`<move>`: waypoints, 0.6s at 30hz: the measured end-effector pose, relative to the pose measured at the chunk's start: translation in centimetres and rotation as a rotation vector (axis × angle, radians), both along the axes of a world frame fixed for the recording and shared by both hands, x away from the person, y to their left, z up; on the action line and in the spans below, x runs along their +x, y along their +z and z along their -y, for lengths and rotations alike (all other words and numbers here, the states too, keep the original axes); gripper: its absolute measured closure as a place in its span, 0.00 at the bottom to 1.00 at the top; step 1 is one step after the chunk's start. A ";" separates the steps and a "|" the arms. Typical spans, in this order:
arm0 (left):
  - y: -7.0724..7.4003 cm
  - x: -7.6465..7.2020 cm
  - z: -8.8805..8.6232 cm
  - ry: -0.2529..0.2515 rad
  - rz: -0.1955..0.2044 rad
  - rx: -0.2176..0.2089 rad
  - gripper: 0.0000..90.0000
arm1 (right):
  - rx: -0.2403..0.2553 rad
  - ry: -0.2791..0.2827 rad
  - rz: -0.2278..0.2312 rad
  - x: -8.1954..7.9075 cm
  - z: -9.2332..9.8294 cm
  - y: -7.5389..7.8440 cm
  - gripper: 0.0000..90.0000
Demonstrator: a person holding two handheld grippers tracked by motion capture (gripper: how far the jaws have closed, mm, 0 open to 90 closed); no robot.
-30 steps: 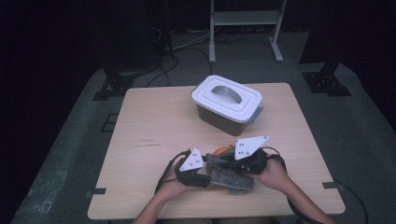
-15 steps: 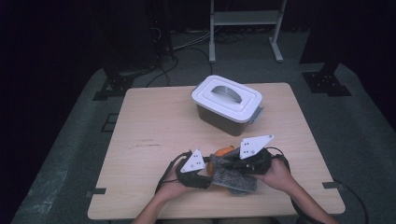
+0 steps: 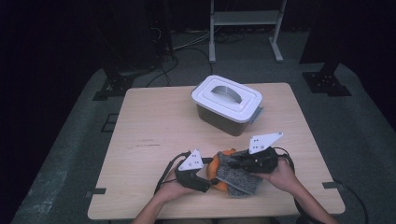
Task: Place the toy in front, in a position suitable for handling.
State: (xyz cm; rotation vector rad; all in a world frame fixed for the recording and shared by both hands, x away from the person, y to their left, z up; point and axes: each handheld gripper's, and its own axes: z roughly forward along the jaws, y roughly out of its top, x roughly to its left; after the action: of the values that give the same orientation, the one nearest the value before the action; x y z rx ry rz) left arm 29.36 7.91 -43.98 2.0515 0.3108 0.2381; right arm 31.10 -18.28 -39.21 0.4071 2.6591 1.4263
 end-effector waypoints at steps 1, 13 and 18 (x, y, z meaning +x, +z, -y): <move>0.1 -0.2 0.1 -0.004 0.031 0.007 0.36 | -0.006 0.003 0.002 -0.1 0.0 0.2 0.89; -0.3 -0.6 -0.4 -0.030 0.094 0.029 0.43 | -0.031 -0.012 0.015 1.3 -0.3 0.9 0.89; 0.1 -0.3 -0.3 -0.024 0.051 0.006 0.28 | 0.003 -0.062 -0.020 1.4 1.7 -0.2 0.89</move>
State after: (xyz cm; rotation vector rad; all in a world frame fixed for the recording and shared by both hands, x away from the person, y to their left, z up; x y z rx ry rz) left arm 29.10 8.24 -43.91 2.0501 0.2543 0.2770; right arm 32.54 -20.01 -39.41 0.5020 2.6352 1.4159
